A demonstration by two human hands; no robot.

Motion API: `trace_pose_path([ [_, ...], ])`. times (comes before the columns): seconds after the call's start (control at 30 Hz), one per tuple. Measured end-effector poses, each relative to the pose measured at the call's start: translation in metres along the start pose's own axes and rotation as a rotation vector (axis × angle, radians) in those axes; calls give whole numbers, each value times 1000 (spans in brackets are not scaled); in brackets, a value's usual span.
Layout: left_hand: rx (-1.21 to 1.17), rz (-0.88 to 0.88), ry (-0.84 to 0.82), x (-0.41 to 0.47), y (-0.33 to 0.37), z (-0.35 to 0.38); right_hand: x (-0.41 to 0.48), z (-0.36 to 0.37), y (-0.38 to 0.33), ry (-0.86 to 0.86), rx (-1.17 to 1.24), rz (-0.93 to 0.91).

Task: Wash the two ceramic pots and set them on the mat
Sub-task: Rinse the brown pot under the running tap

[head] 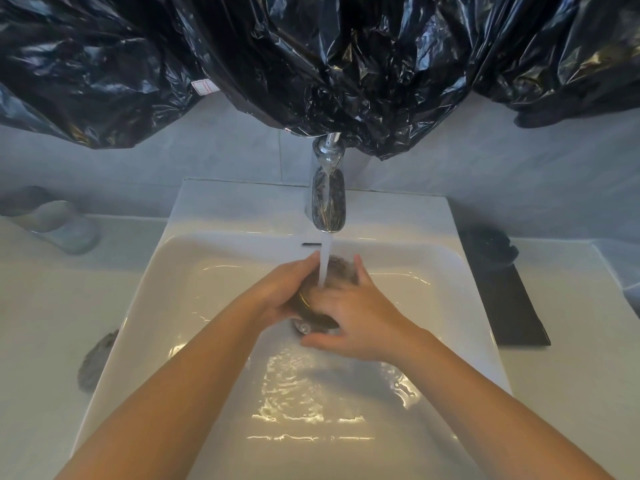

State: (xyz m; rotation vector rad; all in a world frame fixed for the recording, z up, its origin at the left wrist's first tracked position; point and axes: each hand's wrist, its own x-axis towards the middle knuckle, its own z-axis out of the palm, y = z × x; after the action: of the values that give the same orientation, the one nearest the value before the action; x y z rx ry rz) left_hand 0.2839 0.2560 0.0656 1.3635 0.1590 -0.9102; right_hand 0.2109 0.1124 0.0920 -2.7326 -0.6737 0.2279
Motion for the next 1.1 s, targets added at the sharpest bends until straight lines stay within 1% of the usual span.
trace_pose_path([
  [0.07,-14,-18,20,0,-5,-1,-3,-1,1,-29,56,-1],
  [0.13,-27,-17,58,1,-8,-3,-7,-2,5,-29,56,11],
  [0.27,-15,6,107,-1,-12,-6,-8,-4,10,-13,-102,50],
  [0.37,-5,-18,111,-4,-17,-7,-6,7,6,-34,-184,52],
  [0.5,7,-29,83,-10,-22,-4,-3,18,5,-123,-170,-5],
  [0.63,10,-21,74,-12,-27,-2,-6,19,-1,-130,-125,-80],
  [0.73,-18,-33,97,-13,-30,2,-7,14,-2,-120,-93,-66],
  [0.9,-7,-23,133,-14,-30,5,-6,18,-4,-131,-315,18],
  [0.97,-5,6,179,-14,-31,7,-5,16,-8,-140,-394,51],
  [1.03,-11,43,231,-14,-32,9,-6,8,-13,-175,-468,51],
  [1.1,-13,71,252,-14,-32,8,-5,0,-16,-198,-493,23],
])
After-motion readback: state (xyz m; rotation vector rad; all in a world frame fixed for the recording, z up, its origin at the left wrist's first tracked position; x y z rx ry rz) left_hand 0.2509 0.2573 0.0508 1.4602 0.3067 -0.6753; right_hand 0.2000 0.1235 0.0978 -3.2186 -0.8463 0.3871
